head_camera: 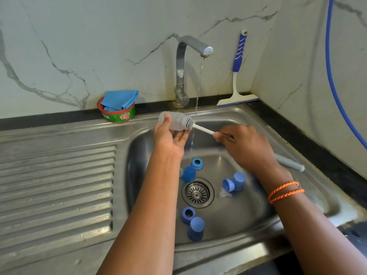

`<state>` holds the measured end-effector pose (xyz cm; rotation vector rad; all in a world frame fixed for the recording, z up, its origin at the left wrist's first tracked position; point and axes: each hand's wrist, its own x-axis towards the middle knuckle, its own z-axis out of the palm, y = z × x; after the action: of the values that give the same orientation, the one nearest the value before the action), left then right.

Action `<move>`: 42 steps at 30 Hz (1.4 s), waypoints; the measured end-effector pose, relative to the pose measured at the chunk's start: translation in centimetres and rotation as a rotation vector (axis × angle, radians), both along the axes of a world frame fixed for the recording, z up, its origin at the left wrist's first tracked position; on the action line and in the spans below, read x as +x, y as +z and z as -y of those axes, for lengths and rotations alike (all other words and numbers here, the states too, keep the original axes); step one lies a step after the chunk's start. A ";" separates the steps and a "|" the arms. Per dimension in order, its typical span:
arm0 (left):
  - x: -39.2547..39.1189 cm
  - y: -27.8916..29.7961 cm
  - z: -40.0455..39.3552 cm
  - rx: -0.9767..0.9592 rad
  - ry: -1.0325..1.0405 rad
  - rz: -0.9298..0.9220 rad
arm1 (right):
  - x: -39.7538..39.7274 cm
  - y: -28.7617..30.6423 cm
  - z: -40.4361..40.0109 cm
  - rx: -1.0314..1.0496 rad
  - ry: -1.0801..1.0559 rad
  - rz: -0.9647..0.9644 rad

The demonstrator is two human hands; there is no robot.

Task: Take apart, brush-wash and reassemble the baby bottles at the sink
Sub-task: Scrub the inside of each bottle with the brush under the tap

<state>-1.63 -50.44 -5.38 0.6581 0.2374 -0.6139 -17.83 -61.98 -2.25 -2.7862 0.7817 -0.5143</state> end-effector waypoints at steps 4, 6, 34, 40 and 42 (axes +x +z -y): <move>-0.1 0.2 -0.2 0.047 0.008 -0.003 | 0.2 -0.1 -0.6 -0.111 -0.026 0.089; 0.0 0.3 -0.4 0.068 0.009 -0.003 | 0.3 0.0 -1.0 -0.201 -0.022 0.130; -0.2 0.4 -1.0 -0.130 -0.084 -0.133 | 1.2 -1.4 -0.7 0.310 0.054 0.117; 0.4 0.2 -1.1 -0.094 -0.062 0.001 | 1.0 -0.8 -0.7 0.125 -0.040 0.028; 0.4 0.2 -1.1 -0.116 -0.088 0.043 | 0.9 -0.7 -0.5 0.084 -0.002 0.012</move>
<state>-1.21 -49.33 -5.21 0.5715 0.1321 -0.6918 -16.93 -61.47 -2.90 -2.7033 0.7850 -0.4864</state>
